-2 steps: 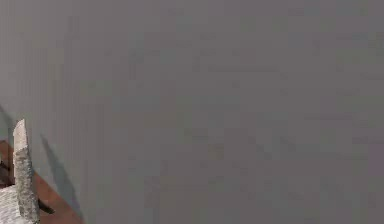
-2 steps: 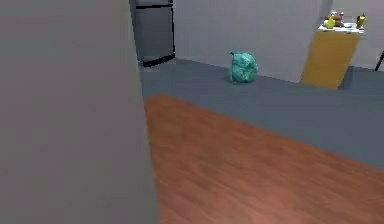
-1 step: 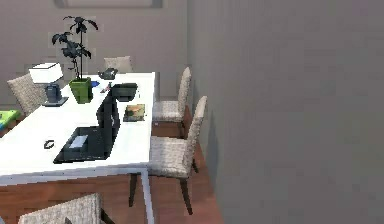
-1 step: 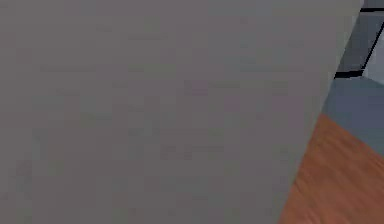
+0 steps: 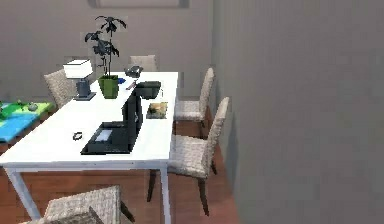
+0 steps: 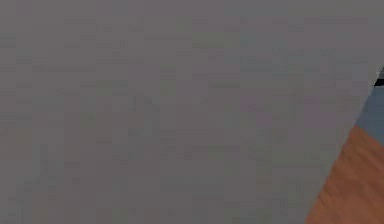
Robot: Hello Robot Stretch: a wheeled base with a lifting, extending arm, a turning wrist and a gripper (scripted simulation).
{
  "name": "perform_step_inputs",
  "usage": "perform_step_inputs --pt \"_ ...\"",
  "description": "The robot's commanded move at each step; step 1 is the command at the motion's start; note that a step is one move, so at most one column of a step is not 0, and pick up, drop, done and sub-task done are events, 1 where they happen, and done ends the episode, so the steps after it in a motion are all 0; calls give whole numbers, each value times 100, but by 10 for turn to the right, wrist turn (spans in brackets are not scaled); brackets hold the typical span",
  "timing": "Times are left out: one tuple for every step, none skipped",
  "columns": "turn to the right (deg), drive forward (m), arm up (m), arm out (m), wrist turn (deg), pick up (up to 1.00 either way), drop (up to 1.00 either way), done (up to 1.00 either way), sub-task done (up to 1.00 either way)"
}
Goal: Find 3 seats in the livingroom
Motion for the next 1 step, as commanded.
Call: perform_step_inputs --pt "0 30 0 0 0 0 0 0 0"
